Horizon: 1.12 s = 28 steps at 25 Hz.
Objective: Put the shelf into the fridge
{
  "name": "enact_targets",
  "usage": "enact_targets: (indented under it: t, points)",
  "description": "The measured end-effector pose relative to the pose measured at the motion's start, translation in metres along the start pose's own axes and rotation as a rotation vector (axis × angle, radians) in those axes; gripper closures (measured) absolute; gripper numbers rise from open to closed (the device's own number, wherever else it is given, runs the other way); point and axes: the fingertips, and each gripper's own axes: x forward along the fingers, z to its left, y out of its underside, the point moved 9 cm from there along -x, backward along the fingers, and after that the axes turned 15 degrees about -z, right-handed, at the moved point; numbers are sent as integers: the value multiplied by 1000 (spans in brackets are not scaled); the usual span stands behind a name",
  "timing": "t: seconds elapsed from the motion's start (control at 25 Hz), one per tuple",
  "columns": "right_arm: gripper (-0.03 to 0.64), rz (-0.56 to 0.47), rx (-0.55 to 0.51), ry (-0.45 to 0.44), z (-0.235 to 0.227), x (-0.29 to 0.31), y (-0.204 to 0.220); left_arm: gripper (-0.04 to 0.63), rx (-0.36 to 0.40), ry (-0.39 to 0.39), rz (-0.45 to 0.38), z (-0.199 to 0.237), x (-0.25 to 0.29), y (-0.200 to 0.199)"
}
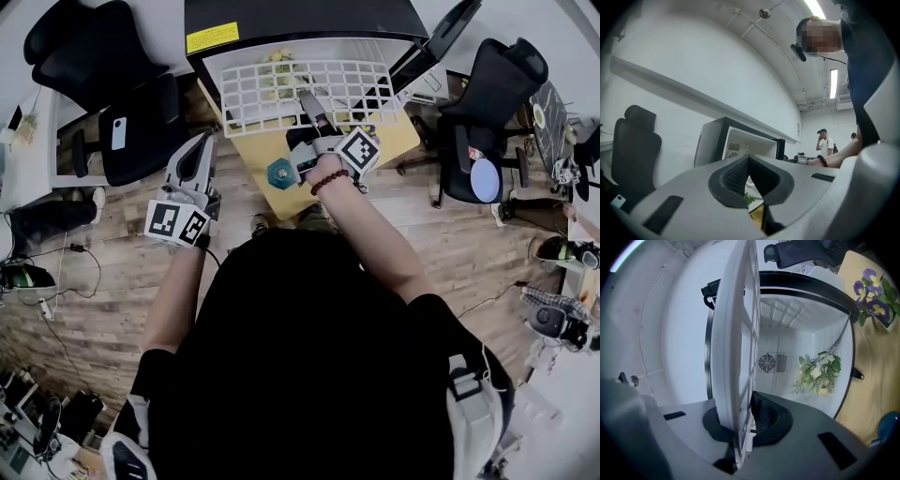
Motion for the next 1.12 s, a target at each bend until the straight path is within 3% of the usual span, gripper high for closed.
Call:
enact_targets:
  t: [0.32, 1.12]
  points:
    - [575, 49, -18, -15, -3, 11, -6, 578, -11, -6, 4, 2, 0, 5]
    - [577, 53, 10, 2, -6, 16, -6, 578, -8, -3, -9, 3, 3, 5]
